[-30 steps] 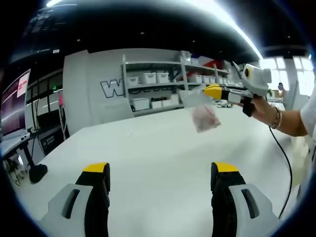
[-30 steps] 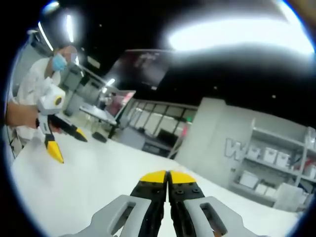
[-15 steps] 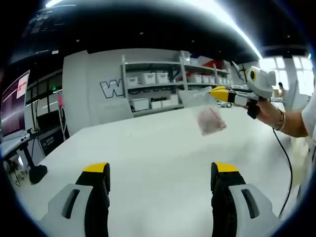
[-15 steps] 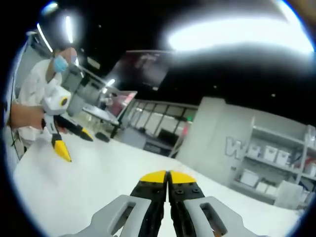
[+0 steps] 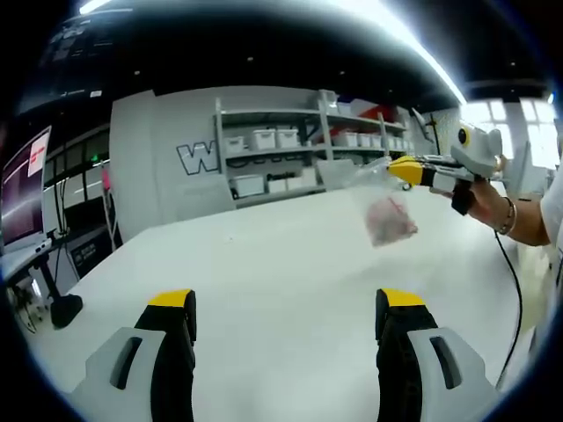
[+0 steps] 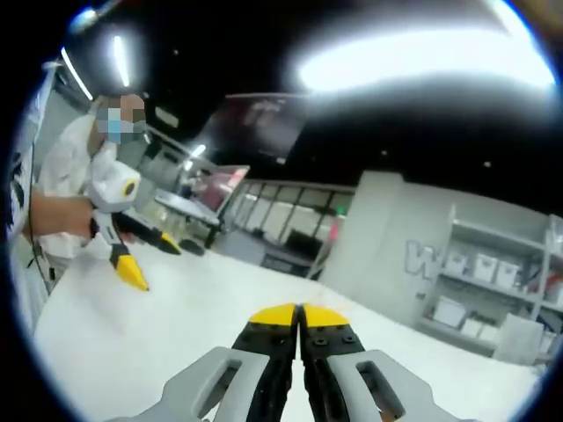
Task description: Open the resealable bag by pulling the two sides of the seal apart until the entire bag opening is separated and visibly accessible.
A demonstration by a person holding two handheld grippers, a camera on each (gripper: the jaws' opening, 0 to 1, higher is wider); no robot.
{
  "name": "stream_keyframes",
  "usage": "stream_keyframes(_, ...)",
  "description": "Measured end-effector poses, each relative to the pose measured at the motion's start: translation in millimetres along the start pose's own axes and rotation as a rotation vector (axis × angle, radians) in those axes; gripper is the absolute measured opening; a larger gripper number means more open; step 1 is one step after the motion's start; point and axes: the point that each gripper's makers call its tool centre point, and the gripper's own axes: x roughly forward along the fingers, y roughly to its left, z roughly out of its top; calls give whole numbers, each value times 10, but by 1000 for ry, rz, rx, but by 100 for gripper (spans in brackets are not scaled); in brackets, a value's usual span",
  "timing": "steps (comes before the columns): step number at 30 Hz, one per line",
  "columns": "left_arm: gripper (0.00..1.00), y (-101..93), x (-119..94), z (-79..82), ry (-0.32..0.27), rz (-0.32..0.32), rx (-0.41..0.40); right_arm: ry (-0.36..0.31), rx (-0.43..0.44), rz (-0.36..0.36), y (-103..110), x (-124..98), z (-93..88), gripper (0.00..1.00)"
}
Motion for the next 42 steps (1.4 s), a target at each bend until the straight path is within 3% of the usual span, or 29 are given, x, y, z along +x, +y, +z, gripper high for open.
stream_keyframes(20, 82, -33, 5, -25, 8, -4, 2, -35, 18, 64, 344, -191, 151, 0)
stream_keyframes(33, 81, -30, 10, -39, 12, -5, 2, -24, 24, 89, 477, -277, 116, 0)
stream_keyframes(42, 80, -50, 22, -22, 7, -13, 12, -20, -22, 109, 628, -333, 119, 0)
